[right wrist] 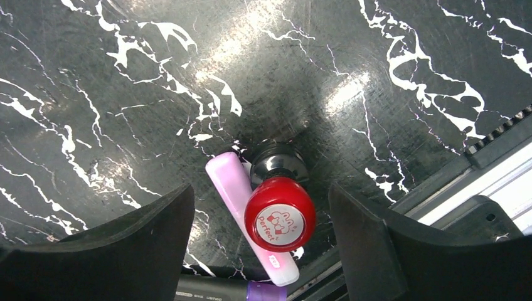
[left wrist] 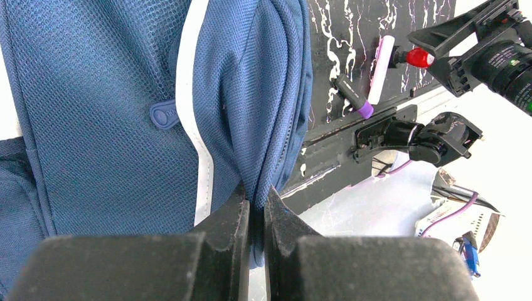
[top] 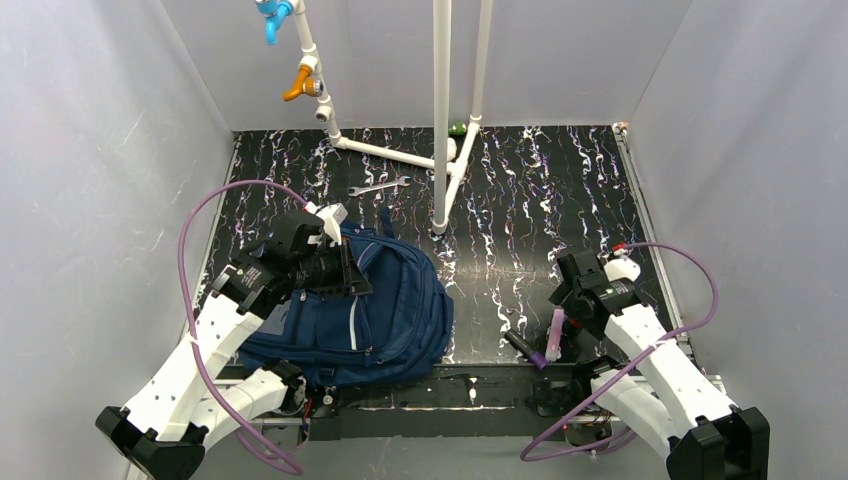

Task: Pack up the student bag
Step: Pick up the stationery from the center of the board.

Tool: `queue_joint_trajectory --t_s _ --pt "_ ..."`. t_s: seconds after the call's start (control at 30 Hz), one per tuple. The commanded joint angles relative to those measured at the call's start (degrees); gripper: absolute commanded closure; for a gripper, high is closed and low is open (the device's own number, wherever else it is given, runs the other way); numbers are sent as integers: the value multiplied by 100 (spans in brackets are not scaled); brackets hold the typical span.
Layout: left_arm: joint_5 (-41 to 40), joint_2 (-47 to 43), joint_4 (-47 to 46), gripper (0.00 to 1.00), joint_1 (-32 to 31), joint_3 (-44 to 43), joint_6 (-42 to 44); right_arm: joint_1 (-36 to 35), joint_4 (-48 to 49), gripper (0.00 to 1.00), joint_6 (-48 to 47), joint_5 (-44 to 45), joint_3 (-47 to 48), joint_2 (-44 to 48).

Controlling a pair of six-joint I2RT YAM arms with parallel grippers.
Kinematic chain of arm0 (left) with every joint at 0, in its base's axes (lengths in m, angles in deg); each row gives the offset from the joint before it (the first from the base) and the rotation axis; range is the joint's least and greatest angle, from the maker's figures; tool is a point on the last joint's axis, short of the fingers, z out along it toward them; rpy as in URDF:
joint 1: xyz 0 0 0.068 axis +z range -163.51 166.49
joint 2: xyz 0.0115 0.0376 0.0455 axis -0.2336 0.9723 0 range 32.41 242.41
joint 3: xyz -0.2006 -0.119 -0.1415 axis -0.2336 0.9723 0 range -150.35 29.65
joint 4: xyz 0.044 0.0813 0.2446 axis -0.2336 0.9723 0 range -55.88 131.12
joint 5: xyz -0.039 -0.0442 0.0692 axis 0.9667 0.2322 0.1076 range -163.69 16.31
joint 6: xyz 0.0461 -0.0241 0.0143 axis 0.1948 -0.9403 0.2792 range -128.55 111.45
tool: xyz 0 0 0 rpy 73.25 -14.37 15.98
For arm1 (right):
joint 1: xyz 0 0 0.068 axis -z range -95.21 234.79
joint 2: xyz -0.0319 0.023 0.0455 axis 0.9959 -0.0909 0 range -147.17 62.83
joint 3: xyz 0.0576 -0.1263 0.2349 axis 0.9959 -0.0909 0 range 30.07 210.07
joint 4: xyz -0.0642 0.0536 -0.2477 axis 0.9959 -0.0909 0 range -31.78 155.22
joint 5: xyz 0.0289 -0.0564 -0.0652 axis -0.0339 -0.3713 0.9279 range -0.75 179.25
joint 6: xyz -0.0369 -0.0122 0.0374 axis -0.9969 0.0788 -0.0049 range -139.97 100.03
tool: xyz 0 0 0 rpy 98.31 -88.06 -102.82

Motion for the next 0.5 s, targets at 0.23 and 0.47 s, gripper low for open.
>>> queue_joint_trajectory --t_s 0.23,0.47 --pt "736 -230 -481 100 -51 -61 -130 21 461 32 130 329 -168 -59" --pt "726 -269 -488 100 -59 -13 -184 21 324 55 425 343 -327 48"
